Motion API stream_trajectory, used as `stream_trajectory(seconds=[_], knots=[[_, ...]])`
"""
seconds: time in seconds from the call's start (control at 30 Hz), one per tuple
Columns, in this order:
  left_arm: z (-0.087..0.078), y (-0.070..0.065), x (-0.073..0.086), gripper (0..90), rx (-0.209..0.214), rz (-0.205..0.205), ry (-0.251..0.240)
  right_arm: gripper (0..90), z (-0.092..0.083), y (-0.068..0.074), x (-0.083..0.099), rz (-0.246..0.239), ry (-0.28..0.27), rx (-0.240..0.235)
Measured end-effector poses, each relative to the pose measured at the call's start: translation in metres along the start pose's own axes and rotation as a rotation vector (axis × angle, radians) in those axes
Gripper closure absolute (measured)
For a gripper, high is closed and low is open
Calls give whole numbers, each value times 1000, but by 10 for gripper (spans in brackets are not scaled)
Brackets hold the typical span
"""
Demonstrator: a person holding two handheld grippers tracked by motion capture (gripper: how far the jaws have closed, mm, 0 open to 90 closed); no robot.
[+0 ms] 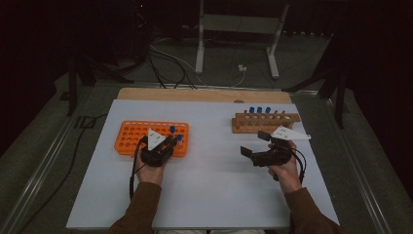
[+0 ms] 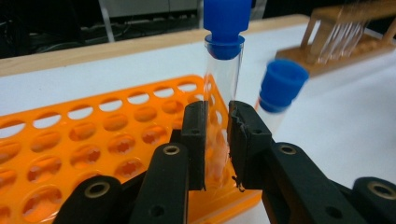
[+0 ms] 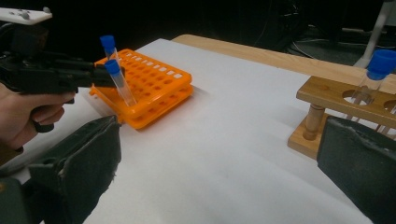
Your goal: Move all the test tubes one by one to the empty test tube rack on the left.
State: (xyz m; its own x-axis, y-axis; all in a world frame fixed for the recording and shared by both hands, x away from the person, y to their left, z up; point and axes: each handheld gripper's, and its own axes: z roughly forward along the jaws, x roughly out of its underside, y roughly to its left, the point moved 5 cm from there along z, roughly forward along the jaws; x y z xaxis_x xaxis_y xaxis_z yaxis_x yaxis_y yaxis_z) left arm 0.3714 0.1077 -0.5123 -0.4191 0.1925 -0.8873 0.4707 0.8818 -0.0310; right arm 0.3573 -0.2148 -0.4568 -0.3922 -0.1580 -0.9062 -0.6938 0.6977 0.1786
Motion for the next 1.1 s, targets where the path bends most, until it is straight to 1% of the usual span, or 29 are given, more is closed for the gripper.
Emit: stream_trajectory(seconds=[0.07,0.23,0.4,0.47,0.63,0.7,0.73,0.77,0.8,0.83,0.9,1.0,1.03,1.1], knots=[[2,-1,2,776,-1,5,16,0,0,0,0,0,1,-1],[3,2,8,775,2,-8,25,0,1,1,1,-2,8,-5],[4,1,12,776,-5,26,52,0,2,2,2,-5,13,-9],[5,0,14,776,-5,37,51,0,3,3,3,-7,18,-12],[4,0,14,776,-2,33,57,0,4,3,4,-8,23,-14],[4,1,14,774,6,21,59,0,4,2,4,-8,24,-14],[3,1,14,767,12,15,60,0,4,2,4,-8,23,-14],[3,0,14,744,13,20,57,0,4,2,4,-7,22,-14],[3,0,14,709,0,31,53,0,4,2,4,-6,21,-15],[3,0,13,691,-4,37,48,0,4,2,4,-7,22,-14],[1,0,12,695,2,31,30,0,3,1,4,-4,22,-14],[-1,0,10,702,0,38,15,0,3,1,4,-6,22,-14],[-2,0,10,715,2,39,16,0,3,1,4,-6,23,-14],[-1,0,11,771,3,45,36,0,3,1,4,-5,22,-12]])
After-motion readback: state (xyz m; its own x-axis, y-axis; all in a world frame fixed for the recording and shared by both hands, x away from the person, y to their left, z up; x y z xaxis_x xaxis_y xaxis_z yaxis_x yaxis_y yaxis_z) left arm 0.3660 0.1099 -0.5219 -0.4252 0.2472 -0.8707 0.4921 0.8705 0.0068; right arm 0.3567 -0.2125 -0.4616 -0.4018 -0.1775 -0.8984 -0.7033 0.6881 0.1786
